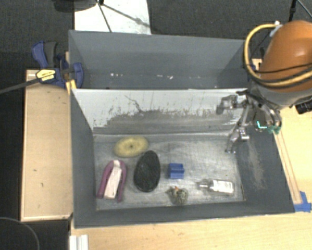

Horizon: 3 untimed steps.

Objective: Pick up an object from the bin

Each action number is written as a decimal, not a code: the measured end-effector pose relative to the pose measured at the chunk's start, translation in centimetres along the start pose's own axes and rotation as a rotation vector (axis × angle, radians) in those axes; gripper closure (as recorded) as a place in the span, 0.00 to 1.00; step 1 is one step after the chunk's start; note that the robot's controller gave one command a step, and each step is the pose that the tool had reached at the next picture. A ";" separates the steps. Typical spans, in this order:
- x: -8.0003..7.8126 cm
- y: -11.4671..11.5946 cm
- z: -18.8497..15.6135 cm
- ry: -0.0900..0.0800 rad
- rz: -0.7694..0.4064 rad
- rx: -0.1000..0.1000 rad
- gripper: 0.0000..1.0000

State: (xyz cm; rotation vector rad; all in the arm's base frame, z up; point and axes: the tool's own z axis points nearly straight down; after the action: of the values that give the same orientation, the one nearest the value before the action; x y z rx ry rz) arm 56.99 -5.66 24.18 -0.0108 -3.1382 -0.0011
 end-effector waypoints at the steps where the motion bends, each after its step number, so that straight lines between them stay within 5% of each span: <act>1: -1.7 2.3 2.0 -0.003 0.068 -0.001 0.00; 2: 1.7 7.8 11.4 0.003 0.002 -0.001 0.00; 3: 5.1 14.4 17.4 -0.002 -0.037 -0.002 0.00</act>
Offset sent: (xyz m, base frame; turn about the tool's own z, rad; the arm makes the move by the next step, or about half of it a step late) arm 0.0164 0.0213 -0.0197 0.0702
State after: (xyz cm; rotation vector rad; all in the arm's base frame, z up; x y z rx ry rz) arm 51.93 8.76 6.82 0.0477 -3.1400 -0.0044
